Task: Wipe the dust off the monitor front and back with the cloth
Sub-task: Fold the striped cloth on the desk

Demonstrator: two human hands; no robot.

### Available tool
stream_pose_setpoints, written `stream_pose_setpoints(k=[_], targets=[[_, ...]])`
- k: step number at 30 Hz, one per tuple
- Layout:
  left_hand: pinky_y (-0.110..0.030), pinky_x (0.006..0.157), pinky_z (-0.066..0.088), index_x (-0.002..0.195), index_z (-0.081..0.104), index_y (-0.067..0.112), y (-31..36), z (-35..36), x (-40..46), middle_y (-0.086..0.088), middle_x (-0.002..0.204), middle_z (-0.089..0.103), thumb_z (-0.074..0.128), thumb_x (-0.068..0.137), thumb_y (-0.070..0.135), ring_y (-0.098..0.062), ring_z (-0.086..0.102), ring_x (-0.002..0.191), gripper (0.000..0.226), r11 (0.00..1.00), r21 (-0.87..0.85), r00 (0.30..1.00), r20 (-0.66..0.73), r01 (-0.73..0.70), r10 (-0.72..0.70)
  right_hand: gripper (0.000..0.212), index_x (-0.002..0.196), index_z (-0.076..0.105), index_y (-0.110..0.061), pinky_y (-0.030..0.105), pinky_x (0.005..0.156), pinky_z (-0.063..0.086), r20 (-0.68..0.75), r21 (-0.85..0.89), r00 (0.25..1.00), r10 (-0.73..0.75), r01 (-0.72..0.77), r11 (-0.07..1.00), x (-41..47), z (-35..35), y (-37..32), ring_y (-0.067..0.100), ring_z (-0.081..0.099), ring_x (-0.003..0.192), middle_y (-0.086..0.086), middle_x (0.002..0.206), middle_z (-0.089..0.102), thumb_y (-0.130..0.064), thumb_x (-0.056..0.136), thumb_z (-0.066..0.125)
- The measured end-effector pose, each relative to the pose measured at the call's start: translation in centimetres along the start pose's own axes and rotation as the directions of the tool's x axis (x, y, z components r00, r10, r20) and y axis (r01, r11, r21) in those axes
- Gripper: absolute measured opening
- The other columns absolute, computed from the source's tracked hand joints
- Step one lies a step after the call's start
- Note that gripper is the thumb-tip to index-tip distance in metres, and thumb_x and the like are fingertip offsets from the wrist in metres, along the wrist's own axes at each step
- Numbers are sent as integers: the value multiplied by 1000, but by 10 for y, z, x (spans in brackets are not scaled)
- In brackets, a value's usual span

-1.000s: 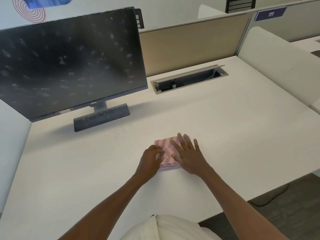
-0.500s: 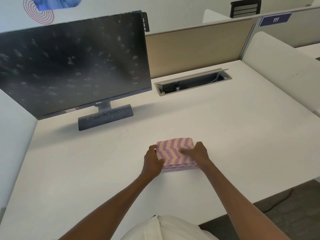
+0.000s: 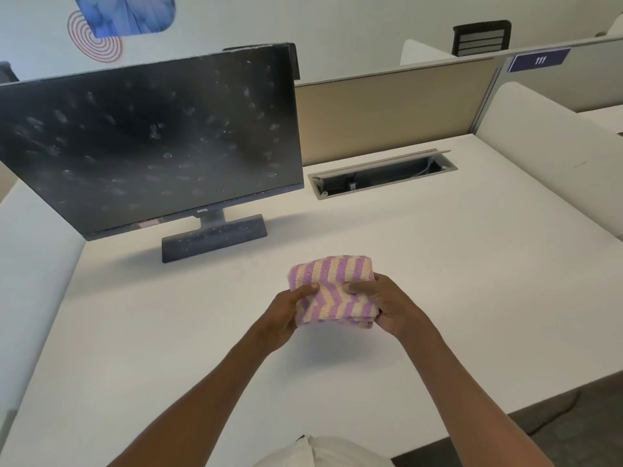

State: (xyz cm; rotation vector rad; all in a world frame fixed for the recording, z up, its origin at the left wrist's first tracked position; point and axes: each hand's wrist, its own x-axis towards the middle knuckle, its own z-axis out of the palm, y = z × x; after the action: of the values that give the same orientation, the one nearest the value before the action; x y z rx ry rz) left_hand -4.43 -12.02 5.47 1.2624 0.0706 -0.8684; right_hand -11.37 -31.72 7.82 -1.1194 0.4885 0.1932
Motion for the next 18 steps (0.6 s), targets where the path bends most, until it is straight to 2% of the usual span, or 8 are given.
stream_pose_setpoints(k=[3, 4, 9, 13, 18], targets=[[-42, 95, 54, 125, 60, 7, 15, -7, -5, -13, 121, 69, 69, 87, 25, -29, 68, 109, 43, 993, 64, 995, -32, -94, 97, 44, 122, 62, 2, 51, 92, 54, 24, 49, 1000, -2, 1, 999, 0, 11, -3, 39, 66, 108, 22, 117, 68, 6, 79, 69], [-42, 94, 55, 124, 61, 8, 20, -9, -8, -12, 119, 70, 72, 84, 30, -28, 69, 107, 47, 987, 107, 991, -44, -122, 127, 46, 123, 61, 2, 52, 96, 51, 34, 58, 999, -9, 7, 998, 0, 15, -4, 39, 65, 110, 23, 119, 67, 6, 78, 70], [-39, 89, 57, 120, 62, 9, 43, -28, -23, -8, 108, 74, 76, 73, 39, -26, 71, 100, 57, 967, 198, 981, -70, -163, 180, 46, 123, 62, -1, 53, 100, 49, 77, 88, 997, -16, 9, 996, -2, 46, -11, 38, 65, 111, 21, 119, 68, -8, 80, 77], [-39, 86, 57, 120, 62, 6, 60, -47, -35, -12, 108, 73, 75, 73, 36, -30, 71, 101, 57, 976, 180, 992, -2, -120, 123, 71, 127, 59, -1, 57, 101, 47, 47, 71, 999, -16, 12, 997, 1, 76, -12, 40, 65, 110, 22, 119, 67, -17, 65, 88], [-42, 92, 56, 120, 60, 8, 82, -69, -51, -13, 111, 72, 69, 84, 31, -31, 69, 104, 44, 977, 170, 990, 78, -132, 120, 63, 126, 59, -4, 56, 98, 49, 99, 98, 994, -45, 35, 995, -2, 109, -24, 40, 65, 110, 23, 119, 66, -13, 68, 82]])
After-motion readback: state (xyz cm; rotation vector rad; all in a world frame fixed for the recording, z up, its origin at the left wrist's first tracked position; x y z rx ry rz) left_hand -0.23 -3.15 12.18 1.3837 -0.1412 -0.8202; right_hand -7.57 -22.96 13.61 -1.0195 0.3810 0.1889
